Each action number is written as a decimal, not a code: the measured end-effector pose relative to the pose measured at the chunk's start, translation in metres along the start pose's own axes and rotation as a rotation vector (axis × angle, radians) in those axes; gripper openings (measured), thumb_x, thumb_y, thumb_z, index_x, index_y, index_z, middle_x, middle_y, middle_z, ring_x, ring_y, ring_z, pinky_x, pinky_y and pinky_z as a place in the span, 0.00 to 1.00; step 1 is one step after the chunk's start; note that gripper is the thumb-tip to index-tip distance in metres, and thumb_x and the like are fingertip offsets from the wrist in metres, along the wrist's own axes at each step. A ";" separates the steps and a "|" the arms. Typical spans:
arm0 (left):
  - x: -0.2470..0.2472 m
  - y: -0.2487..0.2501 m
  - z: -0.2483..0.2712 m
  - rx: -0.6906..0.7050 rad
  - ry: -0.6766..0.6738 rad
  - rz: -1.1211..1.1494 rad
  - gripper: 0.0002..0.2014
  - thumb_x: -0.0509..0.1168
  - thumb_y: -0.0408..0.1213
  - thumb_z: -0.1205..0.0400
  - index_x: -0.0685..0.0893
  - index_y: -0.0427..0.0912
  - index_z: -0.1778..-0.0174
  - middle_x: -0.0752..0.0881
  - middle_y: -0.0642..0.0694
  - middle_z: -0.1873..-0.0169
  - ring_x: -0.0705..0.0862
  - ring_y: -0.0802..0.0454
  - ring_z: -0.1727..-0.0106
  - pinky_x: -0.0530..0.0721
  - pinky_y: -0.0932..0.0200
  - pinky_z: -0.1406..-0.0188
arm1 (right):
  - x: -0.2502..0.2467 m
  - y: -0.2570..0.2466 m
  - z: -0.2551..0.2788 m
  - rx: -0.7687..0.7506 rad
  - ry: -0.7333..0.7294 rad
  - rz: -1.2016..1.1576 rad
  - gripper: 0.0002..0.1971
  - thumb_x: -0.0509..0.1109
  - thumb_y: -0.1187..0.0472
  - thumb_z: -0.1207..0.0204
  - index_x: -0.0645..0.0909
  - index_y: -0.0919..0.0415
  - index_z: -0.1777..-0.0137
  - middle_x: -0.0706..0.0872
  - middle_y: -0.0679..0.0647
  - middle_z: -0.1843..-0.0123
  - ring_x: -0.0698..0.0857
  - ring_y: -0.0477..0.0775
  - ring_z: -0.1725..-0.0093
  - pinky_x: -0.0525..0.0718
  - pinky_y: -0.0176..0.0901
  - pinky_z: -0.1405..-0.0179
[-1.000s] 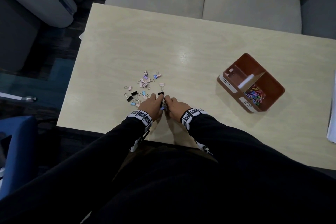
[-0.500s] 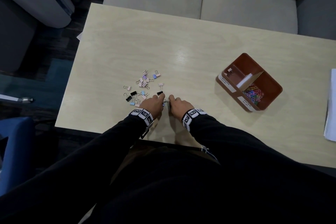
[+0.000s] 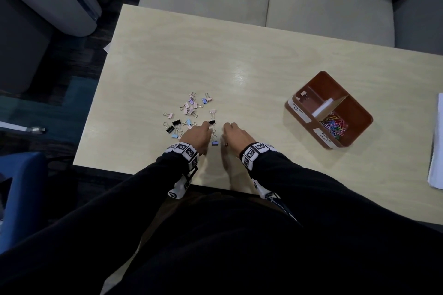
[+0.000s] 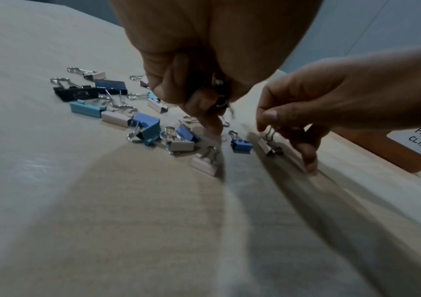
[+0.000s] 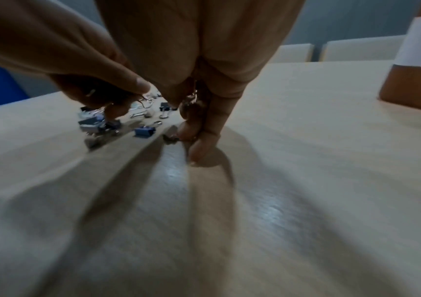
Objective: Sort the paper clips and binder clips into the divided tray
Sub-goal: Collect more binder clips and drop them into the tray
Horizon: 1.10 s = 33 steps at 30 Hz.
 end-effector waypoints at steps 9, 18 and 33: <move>0.015 0.008 0.012 0.045 -0.068 -0.082 0.14 0.62 0.46 0.17 0.71 0.40 0.45 0.84 0.37 0.55 0.84 0.35 0.55 0.79 0.47 0.60 | 0.015 -0.007 0.006 -0.089 -0.030 0.080 0.15 0.61 0.66 0.18 0.69 0.66 0.33 0.73 0.67 0.40 0.85 0.72 0.52 0.69 0.52 0.65; 0.019 0.027 0.007 0.054 -0.047 -0.201 0.16 0.63 0.43 0.18 0.71 0.38 0.41 0.83 0.37 0.46 0.85 0.36 0.49 0.80 0.48 0.59 | 0.003 0.007 0.005 -0.007 0.003 0.011 0.13 0.58 0.64 0.17 0.72 0.69 0.36 0.77 0.68 0.40 0.83 0.72 0.46 0.69 0.52 0.60; -0.051 0.111 -0.021 0.194 0.118 0.107 0.12 0.67 0.42 0.24 0.76 0.43 0.48 0.80 0.43 0.53 0.80 0.41 0.55 0.76 0.54 0.59 | -0.116 0.082 0.033 0.102 0.426 -0.340 0.02 0.66 0.66 0.29 0.78 0.60 0.58 0.85 0.55 0.61 0.84 0.60 0.62 0.84 0.53 0.62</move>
Point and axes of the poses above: each hand's wrist, its own z-axis away from the middle knuckle, its own x-axis out of the palm, y = z × x, the point moved 9 cm from there along -z, towards the middle knuckle
